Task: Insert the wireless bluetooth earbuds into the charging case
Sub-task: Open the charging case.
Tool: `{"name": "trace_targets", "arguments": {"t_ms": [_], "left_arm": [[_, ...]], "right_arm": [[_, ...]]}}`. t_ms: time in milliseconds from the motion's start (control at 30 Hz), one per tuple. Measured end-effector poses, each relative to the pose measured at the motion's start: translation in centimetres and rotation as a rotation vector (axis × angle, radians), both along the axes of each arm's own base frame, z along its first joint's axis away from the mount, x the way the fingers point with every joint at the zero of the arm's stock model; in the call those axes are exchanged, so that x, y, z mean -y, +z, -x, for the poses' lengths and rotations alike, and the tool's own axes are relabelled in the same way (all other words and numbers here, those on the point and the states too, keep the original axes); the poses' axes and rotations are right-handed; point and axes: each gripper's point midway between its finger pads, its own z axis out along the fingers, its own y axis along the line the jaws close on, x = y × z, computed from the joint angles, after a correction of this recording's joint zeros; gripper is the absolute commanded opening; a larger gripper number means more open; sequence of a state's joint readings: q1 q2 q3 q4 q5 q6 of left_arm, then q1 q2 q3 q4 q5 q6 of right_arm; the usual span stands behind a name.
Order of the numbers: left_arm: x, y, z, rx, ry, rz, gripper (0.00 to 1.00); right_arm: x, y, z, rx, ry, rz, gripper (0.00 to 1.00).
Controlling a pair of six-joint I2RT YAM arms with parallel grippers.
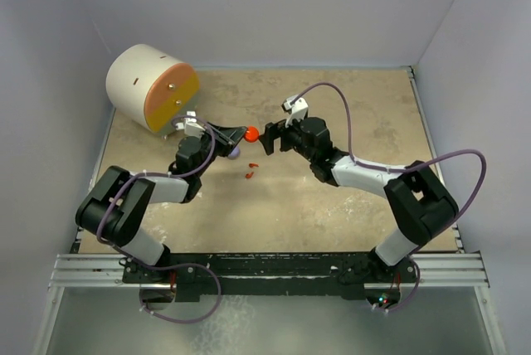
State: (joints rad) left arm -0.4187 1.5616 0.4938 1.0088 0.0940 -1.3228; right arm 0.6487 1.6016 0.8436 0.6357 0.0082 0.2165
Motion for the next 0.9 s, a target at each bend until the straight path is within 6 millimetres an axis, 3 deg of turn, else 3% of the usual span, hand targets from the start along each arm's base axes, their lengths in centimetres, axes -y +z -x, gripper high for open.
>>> {"name": "trace_targets", "arguments": {"t_ms": [233, 567, 900], "left_arm": [[0.0, -0.5, -0.1, -0.011, 0.002, -0.001, 0.0], [0.6, -0.4, 0.1, -0.008, -0.027, 0.021, 0.0], [0.6, -0.1, 0.2, -0.001, -0.031, 0.033, 0.0]], "right_arm": [[-0.1, -0.7, -0.1, -0.013, 0.0, 0.01, 1.0], [0.0, 0.9, -0.1, 0.013, -0.001, -0.01, 1.0], [-0.1, 0.8, -0.1, 0.013, -0.001, -0.011, 1.0]]}}
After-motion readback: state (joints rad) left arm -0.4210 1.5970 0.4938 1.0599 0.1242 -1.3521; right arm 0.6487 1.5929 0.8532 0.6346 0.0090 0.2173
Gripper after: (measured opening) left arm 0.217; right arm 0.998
